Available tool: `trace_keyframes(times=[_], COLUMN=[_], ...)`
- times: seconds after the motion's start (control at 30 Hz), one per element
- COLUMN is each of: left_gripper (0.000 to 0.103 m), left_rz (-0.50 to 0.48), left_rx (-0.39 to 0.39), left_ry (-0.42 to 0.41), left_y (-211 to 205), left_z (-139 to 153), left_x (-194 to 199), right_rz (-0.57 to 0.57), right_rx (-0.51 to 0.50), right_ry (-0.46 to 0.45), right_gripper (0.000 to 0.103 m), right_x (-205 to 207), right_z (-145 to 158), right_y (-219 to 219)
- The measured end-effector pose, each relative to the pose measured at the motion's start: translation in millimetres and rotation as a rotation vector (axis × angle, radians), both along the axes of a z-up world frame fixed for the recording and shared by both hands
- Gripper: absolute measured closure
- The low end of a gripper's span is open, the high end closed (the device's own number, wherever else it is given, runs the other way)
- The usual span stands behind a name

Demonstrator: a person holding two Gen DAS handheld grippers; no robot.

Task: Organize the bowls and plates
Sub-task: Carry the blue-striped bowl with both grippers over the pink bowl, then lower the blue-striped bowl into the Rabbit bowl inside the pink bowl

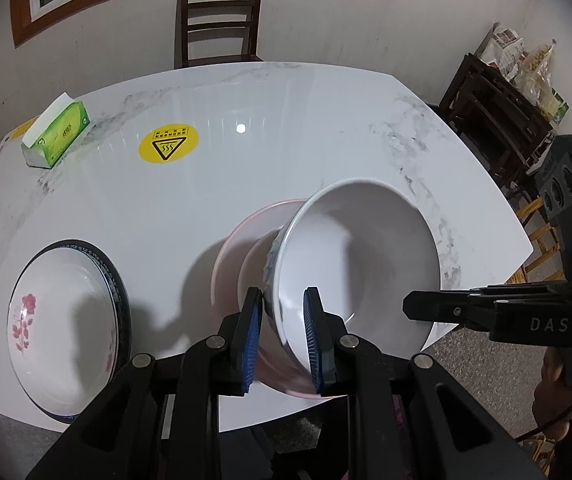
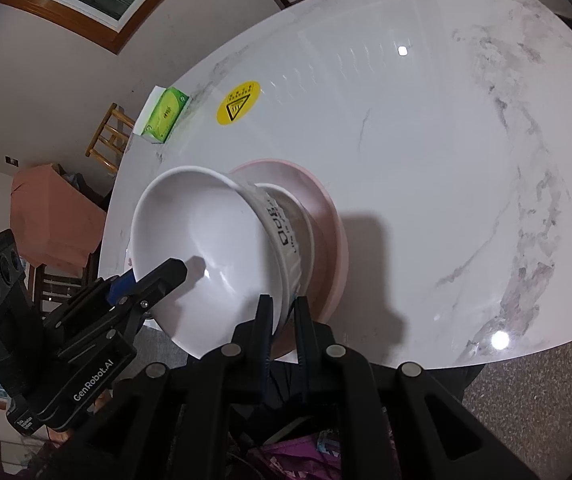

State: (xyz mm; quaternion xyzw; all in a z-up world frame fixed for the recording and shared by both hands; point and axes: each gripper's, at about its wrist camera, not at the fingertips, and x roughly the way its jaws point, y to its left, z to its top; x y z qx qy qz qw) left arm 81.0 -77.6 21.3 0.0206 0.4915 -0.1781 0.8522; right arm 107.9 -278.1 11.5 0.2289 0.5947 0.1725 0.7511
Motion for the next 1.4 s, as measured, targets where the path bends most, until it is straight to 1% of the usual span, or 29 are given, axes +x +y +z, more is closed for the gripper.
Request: trace_keyframes(times=[0.2, 0.27, 0.43, 0.5, 0.57, 0.63, 0.73, 0.8, 0.83, 0.9, 0.93, 0.97, 1.0, 1.07, 1.1, 1.13, 1.3, 1.4], left_gripper=[0.085, 0.085, 0.081, 0.077, 0.075, 0.071, 0.061, 0.050, 0.047, 0.038, 0.036, 0.032, 0.031, 0.029, 0.027, 0.027, 0.024, 0.022], left_rz=[0.004, 0.005, 0.006, 0.009, 0.014, 0.018, 0.033, 0.051, 0.063, 0.088, 0.097, 0.104, 0.119, 0.131, 0.139, 0.142, 0.147, 0.115], left_rx=[-0.006, -0.002, 0.002, -0.001, 0.000, 0.002, 0.001, -0.002, -0.002, 0.014, 0.027, 0.035, 0.051, 0.068, 0.071, 0.067, 0.020, -0.038], left_ry=[0.025, 0.022, 0.023, 0.020, 0.010, 0.000, -0.019, -0.037, -0.049, -0.084, -0.100, -0.108, -0.122, -0.127, -0.118, -0.111, -0.043, 0.023], left_y=[2, 2, 3, 4, 5, 6, 11, 16, 19, 27, 31, 34, 39, 46, 50, 53, 65, 68], left_z=[-4, -3, -4, -3, -1, 1, 5, 8, 10, 14, 15, 16, 16, 14, 12, 9, -5, -13], left_x=[2, 1, 3, 3, 4, 5, 5, 6, 6, 6, 6, 6, 6, 8, 8, 9, 9, 12], right_rz=[0.010, 0.012, 0.015, 0.009, 0.002, 0.001, -0.003, -0.007, -0.016, -0.032, -0.039, -0.040, -0.037, -0.029, -0.028, -0.028, -0.046, -0.057], right_rx=[-0.009, -0.015, -0.032, -0.028, -0.020, -0.006, -0.008, -0.008, 0.000, 0.015, 0.018, 0.011, -0.009, -0.099, -0.140, -0.147, -0.060, -0.034], right_ry=[0.019, 0.021, 0.031, 0.032, 0.027, 0.019, 0.004, -0.021, -0.041, -0.069, -0.089, -0.104, -0.120, -0.155, -0.176, -0.182, -0.146, -0.120], right_gripper=[0.092, 0.092, 0.090, 0.088, 0.089, 0.089, 0.088, 0.088, 0.088, 0.088, 0.088, 0.088, 0.088, 0.088, 0.088, 0.088, 0.088, 0.088], right_x=[6, 9, 14, 15, 15, 15, 16, 15, 14, 11, 8, 6, 2, -4, -8, -10, -12, -10], right_z=[-1, -1, -2, -3, -3, -1, 2, 5, 7, 10, 11, 12, 13, 16, 16, 15, 2, -5], right_y=[3, 4, 4, 4, 2, 1, 0, -3, -7, -13, -18, -19, -21, -20, -20, -20, -30, -34])
